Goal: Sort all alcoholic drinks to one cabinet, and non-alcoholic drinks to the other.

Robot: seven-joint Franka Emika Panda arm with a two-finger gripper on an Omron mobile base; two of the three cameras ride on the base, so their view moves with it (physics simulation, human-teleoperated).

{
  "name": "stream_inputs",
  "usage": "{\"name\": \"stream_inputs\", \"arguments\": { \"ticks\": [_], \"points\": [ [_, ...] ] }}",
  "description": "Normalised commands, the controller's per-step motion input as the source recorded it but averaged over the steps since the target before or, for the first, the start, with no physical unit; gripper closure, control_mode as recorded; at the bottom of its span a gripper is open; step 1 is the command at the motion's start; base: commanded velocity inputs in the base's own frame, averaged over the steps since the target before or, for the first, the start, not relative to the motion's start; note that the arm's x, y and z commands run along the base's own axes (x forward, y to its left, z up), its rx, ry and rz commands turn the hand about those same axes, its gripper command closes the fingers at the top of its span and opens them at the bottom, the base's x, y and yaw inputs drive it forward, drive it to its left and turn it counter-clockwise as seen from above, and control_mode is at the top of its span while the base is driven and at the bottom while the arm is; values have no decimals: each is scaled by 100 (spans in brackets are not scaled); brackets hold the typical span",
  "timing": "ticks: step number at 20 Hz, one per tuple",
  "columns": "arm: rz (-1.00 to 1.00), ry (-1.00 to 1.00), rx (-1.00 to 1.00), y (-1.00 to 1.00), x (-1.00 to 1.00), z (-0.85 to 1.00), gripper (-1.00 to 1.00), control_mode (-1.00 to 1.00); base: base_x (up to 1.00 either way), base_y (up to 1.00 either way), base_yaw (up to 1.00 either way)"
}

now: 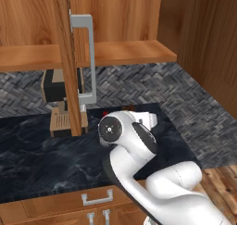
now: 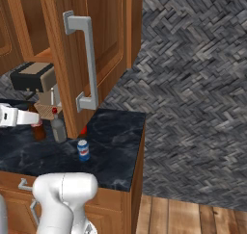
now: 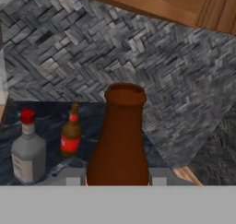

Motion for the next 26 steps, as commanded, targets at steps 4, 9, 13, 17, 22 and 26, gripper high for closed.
{"name": "stream_inputs", "arguments": {
  "ticks": [4, 9, 13, 17, 22, 26],
  "points": [
    [4, 0, 0, 0, -17, 47, 100, -100, 0, 0, 0],
    [5, 0, 0, 0, -10, 47, 100, -100, 0, 0, 0],
    [5, 0, 1, -2, 0, 49, 100, -100, 0, 0, 0],
    [5, 0, 0, -2, 0, 50, 100, -100, 0, 0, 0],
    [2, -2, 0, 0, 0, 52, 100, -100, 0, 0, 0],
    [3, -6, 0, -1, 0, 42, 100, -100, 0, 0, 0]
  ]
}}
